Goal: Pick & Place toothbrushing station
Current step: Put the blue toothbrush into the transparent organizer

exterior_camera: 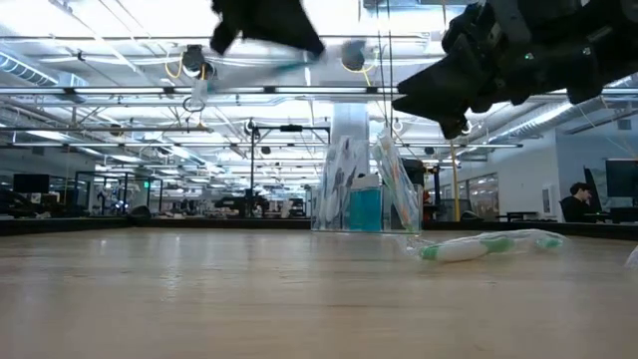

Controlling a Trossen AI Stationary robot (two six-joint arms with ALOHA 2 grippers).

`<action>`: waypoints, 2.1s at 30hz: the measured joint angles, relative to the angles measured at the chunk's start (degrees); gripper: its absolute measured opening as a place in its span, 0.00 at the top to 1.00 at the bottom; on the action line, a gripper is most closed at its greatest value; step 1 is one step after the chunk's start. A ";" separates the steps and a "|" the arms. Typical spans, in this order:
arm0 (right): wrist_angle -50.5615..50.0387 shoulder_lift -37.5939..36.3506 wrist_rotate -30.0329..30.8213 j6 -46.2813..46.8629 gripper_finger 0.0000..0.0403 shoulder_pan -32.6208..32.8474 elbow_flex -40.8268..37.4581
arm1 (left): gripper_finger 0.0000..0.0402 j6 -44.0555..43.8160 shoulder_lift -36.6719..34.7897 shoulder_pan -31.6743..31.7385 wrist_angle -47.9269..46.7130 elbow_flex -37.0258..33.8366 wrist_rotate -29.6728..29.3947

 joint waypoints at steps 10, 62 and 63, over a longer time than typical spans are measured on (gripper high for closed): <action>29.09 16.73 -10.40 -4.46 0.65 1.46 4.35 | 0.99 6.35 -2.67 -1.37 3.57 0.09 -2.29; 24.97 25.04 -4.51 -8.73 1.00 2.83 14.60 | 0.76 3.12 -2.50 -1.12 -6.01 0.09 -0.25; 24.60 25.04 -3.76 -8.73 1.00 2.83 14.60 | 0.75 3.12 -2.50 -1.12 -6.06 0.09 -0.26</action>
